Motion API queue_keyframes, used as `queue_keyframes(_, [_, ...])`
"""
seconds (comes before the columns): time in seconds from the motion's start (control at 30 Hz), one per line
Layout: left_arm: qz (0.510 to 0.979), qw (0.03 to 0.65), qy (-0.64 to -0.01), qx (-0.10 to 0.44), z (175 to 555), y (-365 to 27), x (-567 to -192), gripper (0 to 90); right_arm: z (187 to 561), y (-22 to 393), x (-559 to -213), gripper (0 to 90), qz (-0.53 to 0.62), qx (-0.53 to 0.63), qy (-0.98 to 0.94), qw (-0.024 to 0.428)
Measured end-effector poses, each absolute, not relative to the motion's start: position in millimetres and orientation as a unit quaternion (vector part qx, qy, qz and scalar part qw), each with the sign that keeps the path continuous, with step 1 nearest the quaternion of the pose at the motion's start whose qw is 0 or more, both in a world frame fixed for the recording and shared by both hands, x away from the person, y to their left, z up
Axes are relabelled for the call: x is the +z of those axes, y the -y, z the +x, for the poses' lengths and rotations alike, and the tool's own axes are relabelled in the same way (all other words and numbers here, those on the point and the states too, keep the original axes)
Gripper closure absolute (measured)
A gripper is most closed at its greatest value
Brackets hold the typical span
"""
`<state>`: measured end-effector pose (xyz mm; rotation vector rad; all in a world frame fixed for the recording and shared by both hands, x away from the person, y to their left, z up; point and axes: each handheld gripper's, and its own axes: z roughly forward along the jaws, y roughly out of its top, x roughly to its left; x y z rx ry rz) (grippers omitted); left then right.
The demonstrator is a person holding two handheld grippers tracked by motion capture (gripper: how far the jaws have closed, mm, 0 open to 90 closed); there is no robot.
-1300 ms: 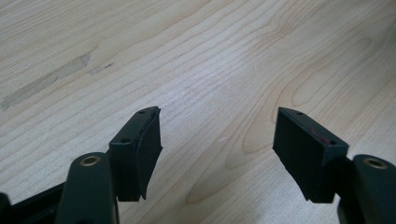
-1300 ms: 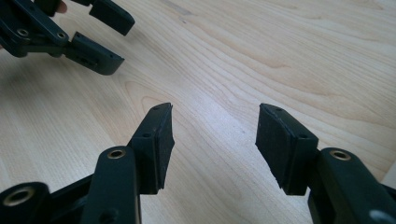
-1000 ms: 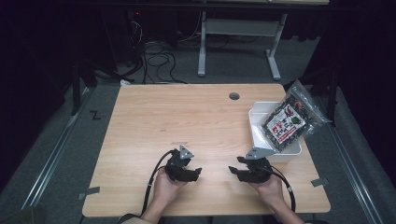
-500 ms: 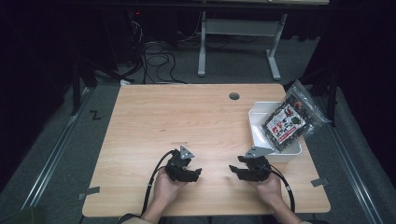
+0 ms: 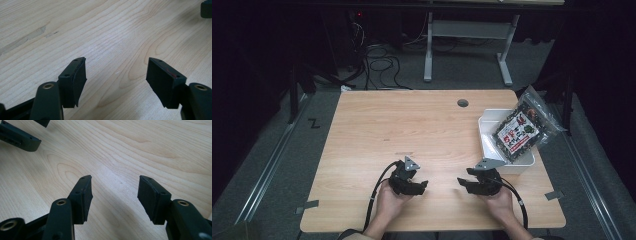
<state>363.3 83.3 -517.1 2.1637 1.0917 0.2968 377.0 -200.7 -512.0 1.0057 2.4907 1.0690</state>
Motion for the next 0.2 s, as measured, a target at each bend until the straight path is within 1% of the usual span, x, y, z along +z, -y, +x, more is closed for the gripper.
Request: queue_keyframes(0.2, [0.833, 0.343, -0.420, 0.115, 363.3, -83.1, -517.3, 32.9, 375.4, 201.0, -511.6, 46.0, 0.342, 0.369, -0.855, 0.127])
